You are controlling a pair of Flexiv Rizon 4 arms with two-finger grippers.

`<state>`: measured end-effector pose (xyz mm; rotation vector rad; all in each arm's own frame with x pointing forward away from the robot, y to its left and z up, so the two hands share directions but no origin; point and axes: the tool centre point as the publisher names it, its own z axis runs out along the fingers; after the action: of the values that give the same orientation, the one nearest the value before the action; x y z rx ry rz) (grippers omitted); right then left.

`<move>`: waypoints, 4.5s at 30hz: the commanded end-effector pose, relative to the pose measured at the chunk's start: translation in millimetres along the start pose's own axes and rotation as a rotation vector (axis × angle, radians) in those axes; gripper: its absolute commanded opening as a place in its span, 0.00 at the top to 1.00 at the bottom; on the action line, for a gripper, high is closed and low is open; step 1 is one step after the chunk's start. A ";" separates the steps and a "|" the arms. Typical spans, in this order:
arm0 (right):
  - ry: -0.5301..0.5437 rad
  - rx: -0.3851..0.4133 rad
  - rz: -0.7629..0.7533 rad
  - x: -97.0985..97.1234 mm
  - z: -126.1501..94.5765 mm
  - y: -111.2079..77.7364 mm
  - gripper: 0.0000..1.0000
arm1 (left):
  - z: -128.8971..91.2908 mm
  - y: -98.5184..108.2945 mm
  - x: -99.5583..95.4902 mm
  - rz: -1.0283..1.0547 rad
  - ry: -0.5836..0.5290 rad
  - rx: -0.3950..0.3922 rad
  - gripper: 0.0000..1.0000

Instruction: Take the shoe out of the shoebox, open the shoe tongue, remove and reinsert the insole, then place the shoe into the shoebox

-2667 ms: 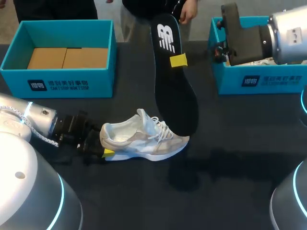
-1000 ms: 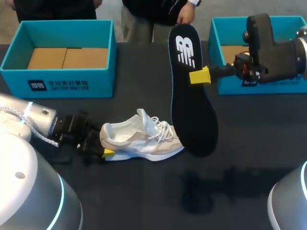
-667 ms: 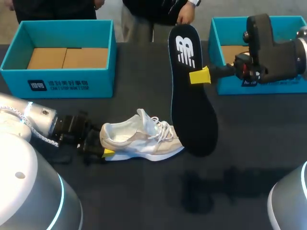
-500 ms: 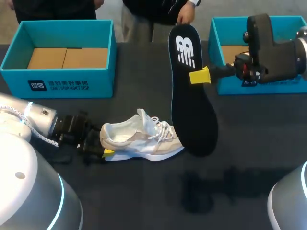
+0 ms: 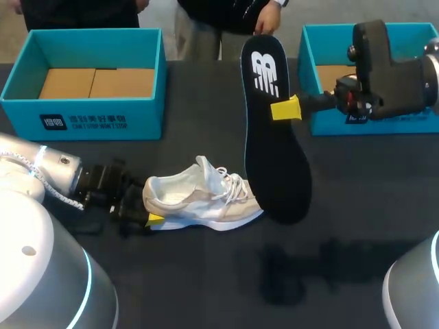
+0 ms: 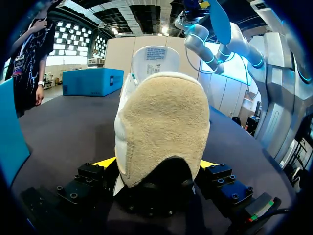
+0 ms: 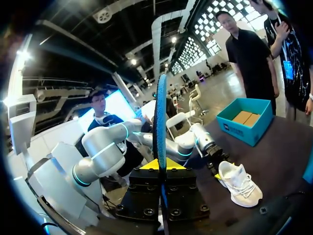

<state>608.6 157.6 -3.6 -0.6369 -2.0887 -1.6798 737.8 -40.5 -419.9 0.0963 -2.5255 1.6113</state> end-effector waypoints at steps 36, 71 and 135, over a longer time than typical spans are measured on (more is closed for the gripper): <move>0.000 0.003 0.001 -1.6 2.6 0.9 1.00 | -21.1 -6.3 -0.6 0.045 -0.089 -0.271 0.00; 0.000 0.003 0.001 -1.6 2.6 0.9 1.00 | -20.8 -14.0 7.1 0.075 -0.113 -0.369 0.00; 0.000 0.003 0.001 -1.6 2.6 0.9 1.00 | -70.1 -76.5 27.1 0.051 -0.176 -0.962 0.00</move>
<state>608.5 157.4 -3.7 -0.6371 -2.0887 -1.6796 729.3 -9.5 -320.4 0.0614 -3.1366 0.2662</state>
